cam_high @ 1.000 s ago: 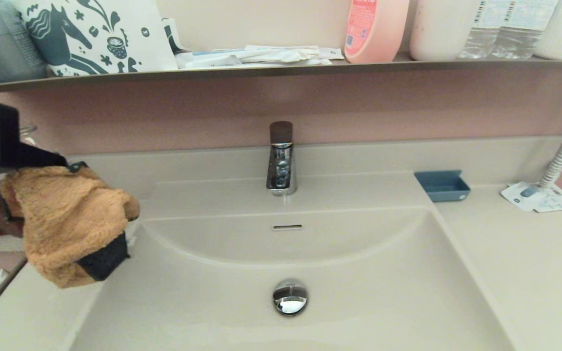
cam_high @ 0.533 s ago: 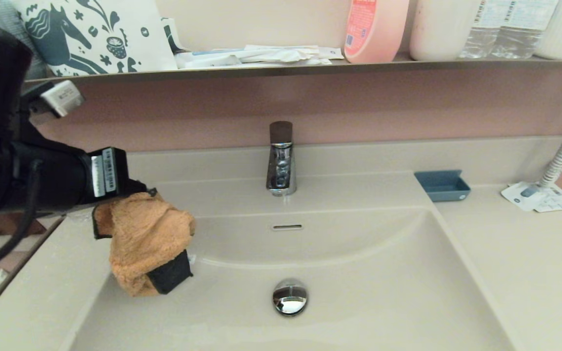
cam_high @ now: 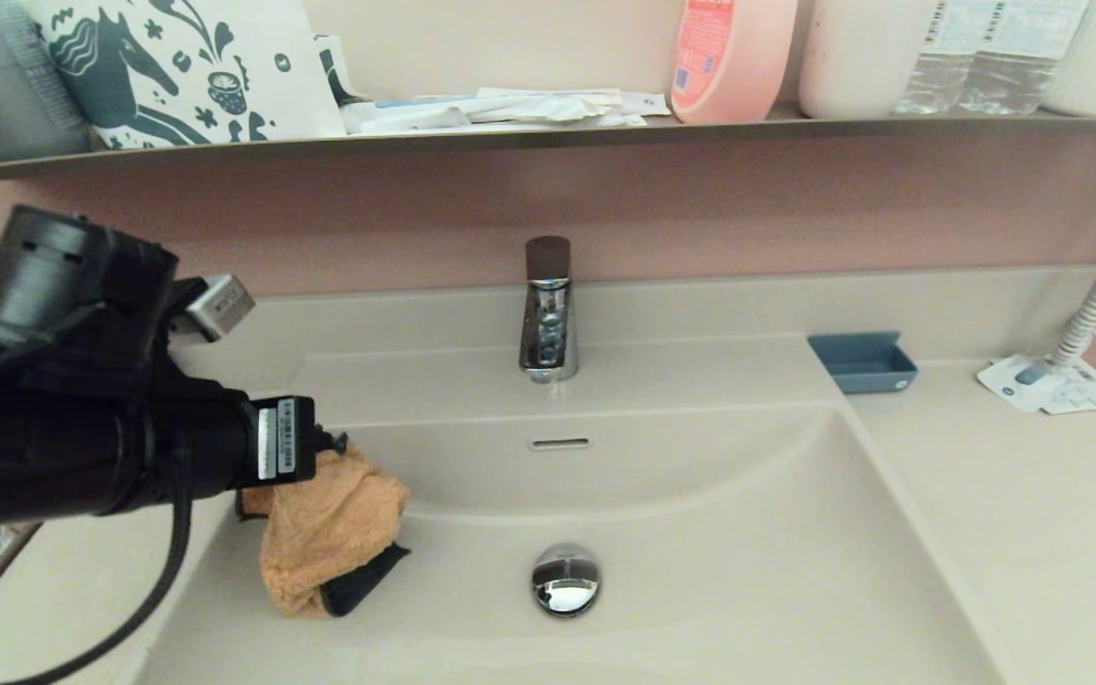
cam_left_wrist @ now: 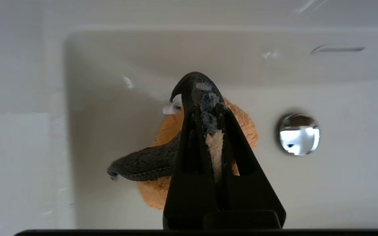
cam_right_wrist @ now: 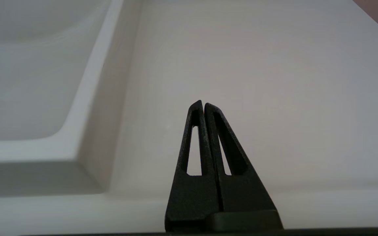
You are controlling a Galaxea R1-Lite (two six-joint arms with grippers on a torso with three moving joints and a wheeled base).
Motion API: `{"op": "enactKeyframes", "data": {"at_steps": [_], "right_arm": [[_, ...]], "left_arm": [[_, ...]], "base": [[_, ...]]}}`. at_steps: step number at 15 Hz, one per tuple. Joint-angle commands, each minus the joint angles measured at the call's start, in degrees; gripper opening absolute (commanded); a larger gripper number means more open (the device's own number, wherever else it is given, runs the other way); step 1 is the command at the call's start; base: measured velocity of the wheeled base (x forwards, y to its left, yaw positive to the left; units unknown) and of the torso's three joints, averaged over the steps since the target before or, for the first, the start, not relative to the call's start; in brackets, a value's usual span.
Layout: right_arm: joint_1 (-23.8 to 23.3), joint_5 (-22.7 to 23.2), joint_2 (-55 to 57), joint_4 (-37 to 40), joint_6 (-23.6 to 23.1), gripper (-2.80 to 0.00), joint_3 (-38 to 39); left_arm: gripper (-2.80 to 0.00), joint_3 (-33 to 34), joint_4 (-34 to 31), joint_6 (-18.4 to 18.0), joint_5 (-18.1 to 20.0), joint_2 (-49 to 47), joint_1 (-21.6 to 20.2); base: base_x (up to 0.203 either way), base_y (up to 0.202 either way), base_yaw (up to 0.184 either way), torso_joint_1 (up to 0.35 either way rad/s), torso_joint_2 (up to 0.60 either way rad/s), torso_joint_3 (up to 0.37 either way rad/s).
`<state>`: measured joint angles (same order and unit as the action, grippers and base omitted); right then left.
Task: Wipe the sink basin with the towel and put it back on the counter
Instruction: Wipe the sink
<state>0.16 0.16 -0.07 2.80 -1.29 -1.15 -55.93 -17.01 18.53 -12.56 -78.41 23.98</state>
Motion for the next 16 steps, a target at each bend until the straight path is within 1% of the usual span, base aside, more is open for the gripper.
{"op": "enactKeyframes", "data": {"at_steps": [1,3,4,6,7,8,9,11,12,13,14,16], "right_arm": [[0.0,0.0,0.1,0.0,0.0,-2.80,0.0],[0.0,0.0,0.1,0.0,0.0,-2.80,0.0],[0.0,0.0,0.1,0.0,0.0,-2.80,0.0],[0.0,0.0,0.1,0.0,0.0,-2.80,0.0],[0.0,0.0,0.1,0.0,0.0,-2.80,0.0],[0.0,0.0,0.1,0.0,0.0,-2.80,0.0],[0.0,0.0,0.1,0.0,0.0,-2.80,0.0],[0.0,0.1,0.1,0.0,0.0,-2.80,0.0],[0.0,0.0,0.1,0.0,0.0,-2.80,0.0],[0.0,0.0,0.1,0.0,0.0,-2.80,0.0],[0.0,0.1,0.1,0.0,0.0,-2.80,0.0],[0.0,0.0,0.1,0.0,0.0,-2.80,0.0]], "left_arm": [[-2.80,4.7,5.6,0.1,-0.1,-0.9,0.0],[-2.80,7.3,11.9,-0.7,-0.4,-4.3,-0.5],[-2.80,7.9,12.6,-1.3,-0.4,-5.3,-0.8],[-2.80,8.8,13.0,-1.2,-0.3,-6.8,-0.9],[-2.80,9.7,14.7,-1.0,-0.3,-7.8,-0.8],[-2.80,10.7,17.0,-1.0,-0.4,-9.0,-0.7],[-2.80,12.2,21.0,-1.0,-1.3,-11.2,-0.1],[-2.80,15.6,30.0,-0.7,-5.3,-16.3,2.2],[-2.80,16.9,33.9,-0.3,-6.5,-18.3,3.3],[-2.80,17.5,36.2,0.2,-7.1,-19.7,5.0],[-2.80,17.6,36.3,0.7,-7.3,-20.0,6.1],[-2.80,17.6,35.9,2.8,-7.8,-20.8,10.6]], "base": [[0.000,0.000,0.000,0.000,0.00,0.000],[0.000,0.000,0.000,0.000,0.00,0.000],[0.000,0.000,0.000,0.000,0.00,0.000],[0.000,0.000,0.000,0.000,0.00,0.000],[0.000,0.000,0.000,0.000,0.00,0.000],[0.000,0.000,0.000,0.000,0.00,0.000],[0.000,0.000,0.000,0.000,0.00,0.000],[0.000,0.000,0.000,0.000,0.00,0.000],[0.000,0.000,0.000,0.000,0.00,0.000],[0.000,0.000,0.000,0.000,0.00,0.000],[0.000,0.000,0.000,0.000,0.00,0.000],[0.000,0.000,0.000,0.000,0.00,0.000]]}}
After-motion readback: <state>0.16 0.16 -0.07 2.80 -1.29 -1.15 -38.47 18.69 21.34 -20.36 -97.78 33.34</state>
